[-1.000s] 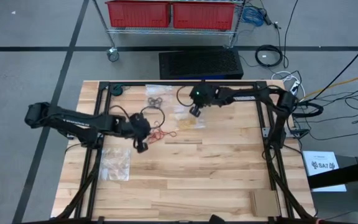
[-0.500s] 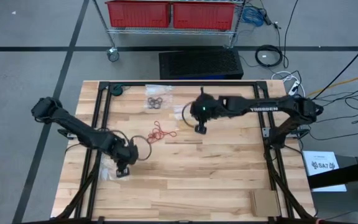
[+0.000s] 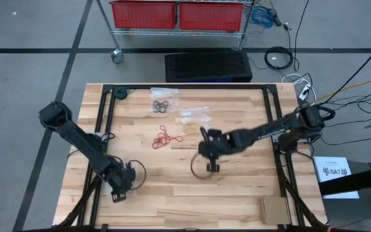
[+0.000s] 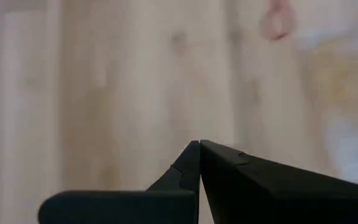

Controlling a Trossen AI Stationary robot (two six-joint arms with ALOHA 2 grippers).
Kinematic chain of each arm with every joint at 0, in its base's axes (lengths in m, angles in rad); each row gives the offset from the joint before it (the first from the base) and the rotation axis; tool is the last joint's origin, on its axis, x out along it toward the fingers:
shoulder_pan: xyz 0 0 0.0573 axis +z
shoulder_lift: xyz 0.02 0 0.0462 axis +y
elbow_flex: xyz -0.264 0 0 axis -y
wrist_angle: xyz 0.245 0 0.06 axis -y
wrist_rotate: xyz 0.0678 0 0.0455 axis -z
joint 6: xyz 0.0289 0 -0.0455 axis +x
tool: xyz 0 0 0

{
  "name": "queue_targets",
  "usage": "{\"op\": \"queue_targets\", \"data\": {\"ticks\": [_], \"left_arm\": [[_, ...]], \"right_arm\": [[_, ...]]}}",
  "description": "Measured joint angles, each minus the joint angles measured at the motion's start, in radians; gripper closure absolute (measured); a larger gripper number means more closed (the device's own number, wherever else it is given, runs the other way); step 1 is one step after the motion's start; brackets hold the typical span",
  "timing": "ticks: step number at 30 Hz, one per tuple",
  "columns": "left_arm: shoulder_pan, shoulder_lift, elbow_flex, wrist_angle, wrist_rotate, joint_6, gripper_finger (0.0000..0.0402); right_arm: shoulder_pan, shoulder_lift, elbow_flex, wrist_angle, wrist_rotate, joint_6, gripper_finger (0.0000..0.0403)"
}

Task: Sort rubber bands
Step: Open the transparent zip bag

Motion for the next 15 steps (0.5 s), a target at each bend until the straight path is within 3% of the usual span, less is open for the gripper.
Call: {"op": "queue_targets", "data": {"ticks": [4,9,11,15], "left_arm": [[0.021,0.053,-0.002,0.246,-0.217,0.046,0.04],[0.115,0.105,-0.007,0.565,-0.465,0.214,0.04],[0.148,0.11,0.015,0.641,-0.501,0.276,0.04],[0.176,0.109,0.068,0.623,-0.552,0.383,0.04]], "right_arm": [[0.122,0.0,-0.034,0.064,0.013,0.138,0.0403],[0.259,0.0,-0.039,0.243,0.047,0.24,0.0403],[0.305,0.0,-0.039,0.325,0.085,0.262,0.0403],[0.369,0.037,-0.038,0.454,0.183,0.307,0.0403]]}}
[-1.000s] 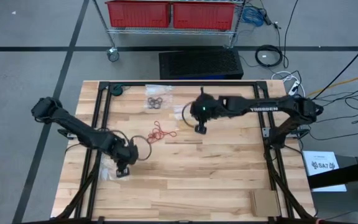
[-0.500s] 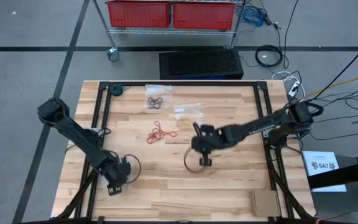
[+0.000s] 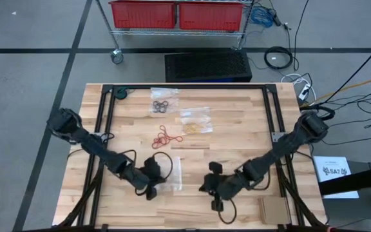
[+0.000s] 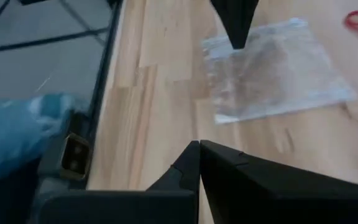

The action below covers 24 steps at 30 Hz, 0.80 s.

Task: Sort rubber bands
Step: Open the transparent zip bag

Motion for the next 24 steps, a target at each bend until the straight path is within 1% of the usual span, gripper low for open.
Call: {"op": "queue_targets", "data": {"ticks": [3,5,6,8,10,12,14,18,21,24], "left_arm": [[0.017,-0.005,0.018,0.0,-0.092,0.045,0.04],[0.04,-0.002,0.018,-0.048,-0.17,0.055,0.04],[0.058,0.004,0.018,-0.084,-0.193,0.051,0.04],[0.105,0.015,0.014,-0.182,-0.194,0.013,0.04],[0.152,0.033,0.005,-0.26,-0.156,-0.056,0.04],[0.184,0.052,-0.005,-0.3,-0.128,-0.118,0.04],[0.194,0.064,-0.004,-0.285,-0.122,-0.141,0.04],[0.194,0.083,-0.004,-0.218,-0.122,-0.147,0.04],[0.187,0.098,-0.003,-0.195,-0.118,-0.173,0.04],[0.157,0.105,-0.001,-0.201,-0.118,-0.225,0.04]], "right_arm": [[0.021,0.081,0.0,0.103,0.052,0.008,0.0403],[0.024,0.147,0.007,0.192,0.052,0.006,0.0403],[0.025,0.185,0.018,0.232,0.045,0.002,0.0403],[0.02,0.259,0.061,0.255,0.045,-0.012,0.0403],[0.015,0.328,0.125,0.246,0.048,-0.033,0.0403],[0.009,0.391,0.195,0.234,0.048,-0.055,0.0403],[0.0,0.453,0.268,0.206,0.05,-0.071,0.0403],[-0.023,0.561,0.389,0.091,0.05,-0.054,0.0403],[-0.056,0.602,0.441,0.022,0.06,0.042,0.0403],[-0.079,0.607,0.446,-0.026,0.064,0.126,0.0403]]}}
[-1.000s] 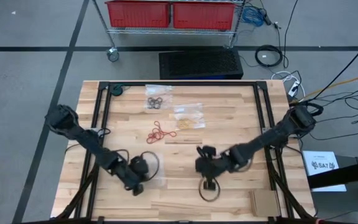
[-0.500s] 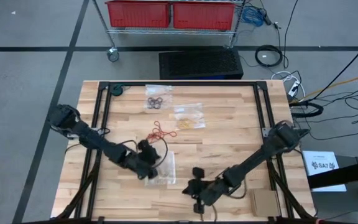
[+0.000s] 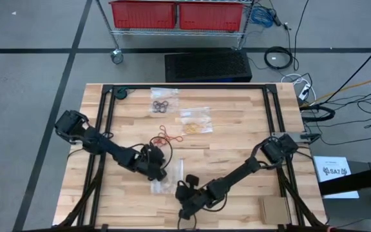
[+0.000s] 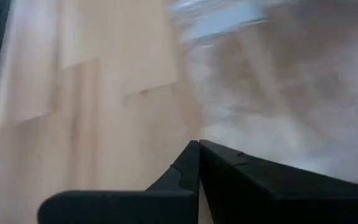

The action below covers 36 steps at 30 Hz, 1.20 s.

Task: Sort rubber bands
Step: Open the transparent zip bag

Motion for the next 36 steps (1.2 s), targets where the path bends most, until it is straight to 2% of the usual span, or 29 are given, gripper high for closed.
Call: {"op": "queue_targets", "data": {"ticks": [7,12,20,23,25,29,34,36], "left_arm": [[-0.101,0.002,0.0,0.001,-0.021,-0.104,0.04],[-0.174,0.003,0.0,-0.005,-0.047,-0.161,0.04],[-0.275,0.004,0.006,-0.007,-0.114,-0.212,0.04],[-0.312,0.004,0.021,-0.002,-0.13,-0.211,0.04],[-0.337,0.004,0.029,-0.008,-0.13,-0.211,0.04],[-0.377,0.004,0.032,-0.046,-0.126,-0.246,0.04],[-0.386,0.003,0.032,-0.072,-0.079,-0.289,0.04],[-0.386,0.003,0.032,-0.065,-0.075,-0.289,0.04]], "right_arm": [[-0.002,-0.032,-0.003,-0.103,0.017,0.039,0.0403],[0.011,-0.085,-0.005,-0.337,0.043,0.066,0.0403],[0.027,-0.184,-0.012,-0.824,0.043,0.116,0.0402],[0.04,-0.252,-0.055,-0.877,0.031,0.095,0.0402],[0.051,-0.319,-0.111,-0.817,0.019,0.072,0.0402],[0.065,-0.444,-0.254,-0.488,-0.065,0.031,0.0402],[0.065,-0.434,-0.362,-0.076,-0.104,-0.003,0.0402],[0.052,-0.393,-0.381,0.024,-0.114,-0.034,0.0402]]}}
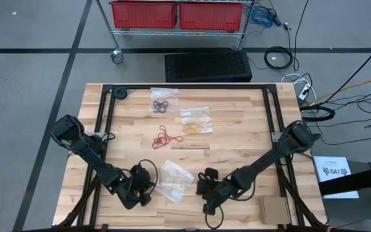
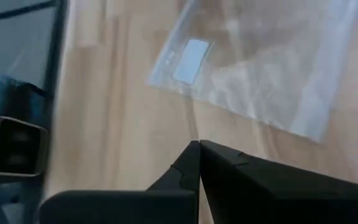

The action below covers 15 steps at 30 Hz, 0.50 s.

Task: Sort rubber bands
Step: Open the transparent zip bag

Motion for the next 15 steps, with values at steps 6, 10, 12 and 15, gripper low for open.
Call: {"op": "queue_targets", "data": {"ticks": [6,10,12,15], "left_arm": [[-0.002,0.0,0.0,0.094,0.005,0.008,0.04],[-0.006,0.0,0.0,0.13,0.032,0.009,0.04],[-0.011,0.0,0.0,0.145,0.046,0.027,0.04],[-0.021,0.0,0.012,0.152,0.046,0.084,0.04]], "right_arm": [[-0.102,0.107,-0.002,0.052,-0.016,-0.015,0.0403],[-0.176,0.114,0.004,0.015,-0.059,-0.026,0.0403],[-0.214,0.107,0.004,-0.009,-0.084,-0.055,0.0403],[-0.264,0.095,0.003,-0.044,-0.101,-0.121,0.0403]]}}
